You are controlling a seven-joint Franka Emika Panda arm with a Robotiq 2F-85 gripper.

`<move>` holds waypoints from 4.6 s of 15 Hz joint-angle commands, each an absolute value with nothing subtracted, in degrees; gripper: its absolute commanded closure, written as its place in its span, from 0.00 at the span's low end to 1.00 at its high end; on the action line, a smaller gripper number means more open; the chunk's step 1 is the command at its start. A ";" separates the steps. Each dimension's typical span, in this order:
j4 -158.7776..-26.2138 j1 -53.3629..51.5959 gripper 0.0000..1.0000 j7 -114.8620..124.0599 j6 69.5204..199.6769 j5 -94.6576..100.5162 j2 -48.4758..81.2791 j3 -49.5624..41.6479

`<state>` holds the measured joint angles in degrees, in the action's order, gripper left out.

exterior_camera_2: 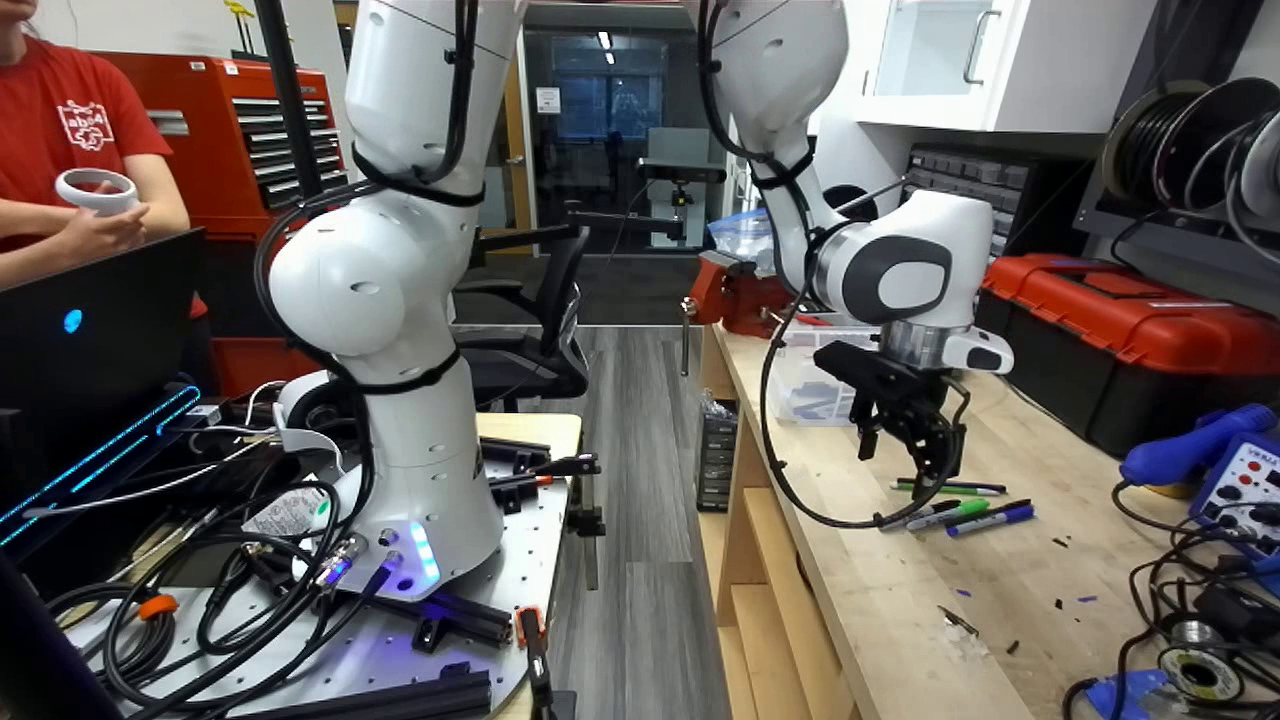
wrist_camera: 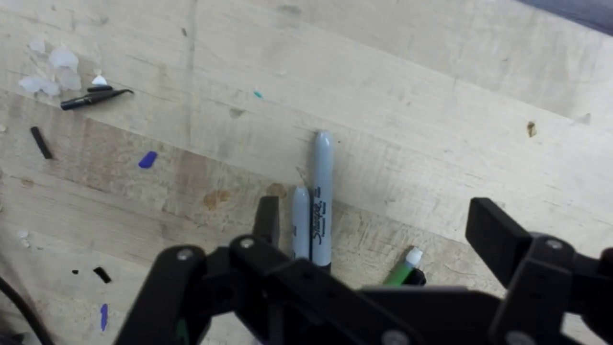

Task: Put the black marker into the clear box

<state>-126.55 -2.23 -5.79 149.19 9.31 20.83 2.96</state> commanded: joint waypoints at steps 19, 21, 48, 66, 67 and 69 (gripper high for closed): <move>-124.80 2.40 0.66 -10.31 150.85 1.39 26.37 3.47; -125.20 2.56 0.80 -10.35 151.47 1.52 25.71 3.39; -121.59 -5.33 0.97 -13.19 139.80 -12.09 9.71 10.81; -111.80 -13.99 0.61 2.54 136.94 -10.42 20.67 13.48; -111.84 -14.05 0.56 2.39 136.95 -10.42 20.70 13.45; -112.22 -13.74 0.43 1.97 137.50 -10.66 20.20 13.35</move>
<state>-113.10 -13.71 0.47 139.10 -11.51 20.52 13.71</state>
